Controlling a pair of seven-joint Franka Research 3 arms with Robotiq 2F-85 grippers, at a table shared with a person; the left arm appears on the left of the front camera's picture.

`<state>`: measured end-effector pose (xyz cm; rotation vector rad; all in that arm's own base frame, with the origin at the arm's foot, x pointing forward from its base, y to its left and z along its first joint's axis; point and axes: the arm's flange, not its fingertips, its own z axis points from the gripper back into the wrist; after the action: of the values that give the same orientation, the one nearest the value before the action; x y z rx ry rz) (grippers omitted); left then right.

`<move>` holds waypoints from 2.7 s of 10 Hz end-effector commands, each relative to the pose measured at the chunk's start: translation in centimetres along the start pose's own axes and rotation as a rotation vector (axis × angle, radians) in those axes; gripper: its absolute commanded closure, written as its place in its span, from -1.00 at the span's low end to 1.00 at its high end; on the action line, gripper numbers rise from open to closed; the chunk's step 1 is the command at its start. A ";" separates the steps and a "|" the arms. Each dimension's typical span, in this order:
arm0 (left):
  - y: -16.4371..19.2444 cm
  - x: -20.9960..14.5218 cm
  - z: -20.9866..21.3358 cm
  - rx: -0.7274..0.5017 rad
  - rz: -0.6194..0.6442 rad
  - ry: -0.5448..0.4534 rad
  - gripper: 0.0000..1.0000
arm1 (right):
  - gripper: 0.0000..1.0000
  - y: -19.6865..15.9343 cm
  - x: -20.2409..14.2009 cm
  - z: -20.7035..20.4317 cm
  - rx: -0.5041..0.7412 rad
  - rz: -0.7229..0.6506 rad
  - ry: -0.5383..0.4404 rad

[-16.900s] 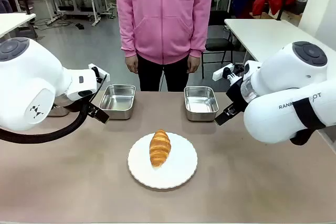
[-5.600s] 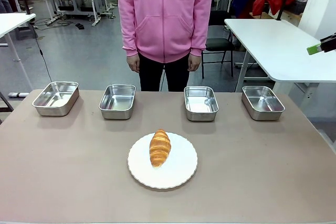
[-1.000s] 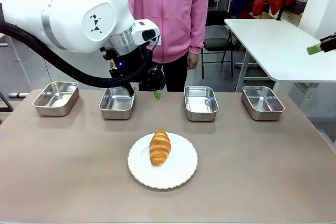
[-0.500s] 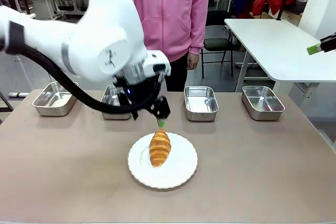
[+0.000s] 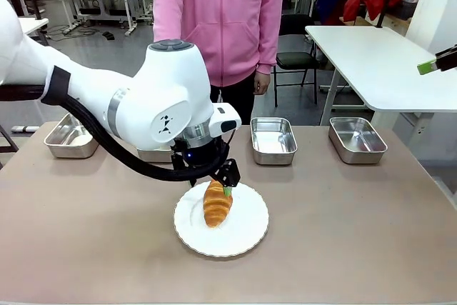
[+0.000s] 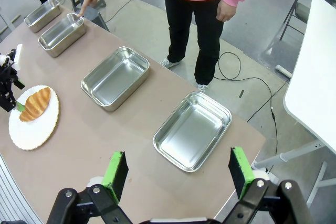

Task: Place the bread in the container.
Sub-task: Place the Butter Roll into the Airtight Container indicated by the human.

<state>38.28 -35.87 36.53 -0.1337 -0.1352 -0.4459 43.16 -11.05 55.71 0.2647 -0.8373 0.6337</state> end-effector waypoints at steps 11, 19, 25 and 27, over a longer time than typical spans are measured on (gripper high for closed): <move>-2.8 0.2 -5.4 0.093 0.178 -0.046 -1.00 | -1.00 -0.1 0.0 -0.1 0.011 -0.003 -0.020; -2.8 0.6 -6.5 0.131 0.186 -0.028 -0.51 | -1.00 -0.1 0.0 -0.1 0.011 -0.003 -0.020; -2.2 0.2 -5.9 0.094 0.162 -0.017 0.16 | -1.00 -0.1 0.0 -0.1 0.011 -0.003 -0.020; -2.6 0.4 -5.8 0.092 0.159 -0.016 0.15 | -1.00 -0.1 0.0 -0.1 0.011 -0.003 -0.020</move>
<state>38.07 -39.28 31.17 -0.0577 -0.1594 -0.2806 43.16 -11.05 55.71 0.2648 -0.8372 0.6335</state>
